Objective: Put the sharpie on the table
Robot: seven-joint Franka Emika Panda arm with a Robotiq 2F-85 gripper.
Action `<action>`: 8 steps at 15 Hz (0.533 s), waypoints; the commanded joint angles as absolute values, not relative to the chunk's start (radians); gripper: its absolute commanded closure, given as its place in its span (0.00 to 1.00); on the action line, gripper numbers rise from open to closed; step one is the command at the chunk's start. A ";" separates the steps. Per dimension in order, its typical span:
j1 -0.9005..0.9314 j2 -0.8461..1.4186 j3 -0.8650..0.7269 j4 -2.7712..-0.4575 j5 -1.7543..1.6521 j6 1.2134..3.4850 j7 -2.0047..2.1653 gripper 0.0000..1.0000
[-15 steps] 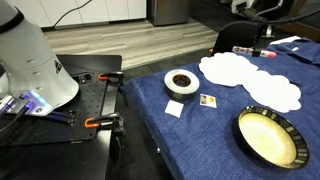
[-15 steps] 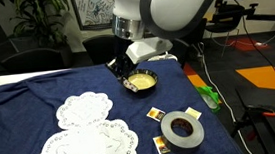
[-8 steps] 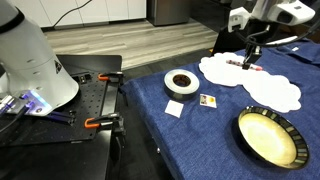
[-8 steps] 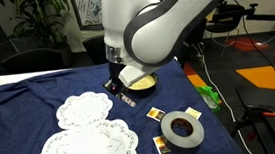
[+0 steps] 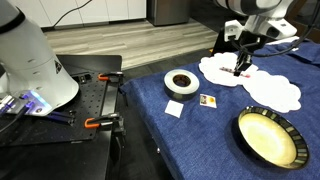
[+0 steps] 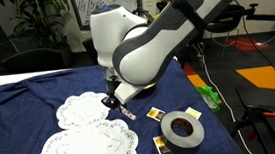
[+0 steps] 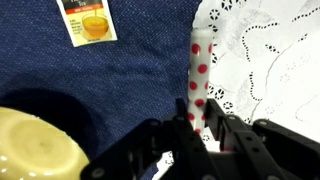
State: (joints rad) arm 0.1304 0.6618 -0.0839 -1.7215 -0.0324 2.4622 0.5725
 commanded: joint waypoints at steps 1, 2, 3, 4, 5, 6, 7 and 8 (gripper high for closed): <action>0.144 0.662 -0.096 -1.697 -0.032 2.405 0.542 0.41; 0.143 0.644 -0.096 -1.715 -0.032 2.410 0.539 0.34; 0.150 0.623 -0.108 -1.736 -0.040 2.420 0.553 0.26; 0.147 0.599 -0.108 -1.756 -0.039 2.425 0.545 0.19; 0.152 0.549 -0.117 -1.802 -0.044 2.443 0.555 0.10; 0.155 0.524 -0.125 -1.819 -0.049 2.447 0.562 0.04; 0.152 0.491 -0.125 -1.842 -0.049 2.449 0.557 0.01; 0.153 0.437 -0.130 -1.881 -0.053 2.450 0.562 0.00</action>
State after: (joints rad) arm 0.1405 0.5972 -0.1089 -1.7472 -0.0371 2.4478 0.5707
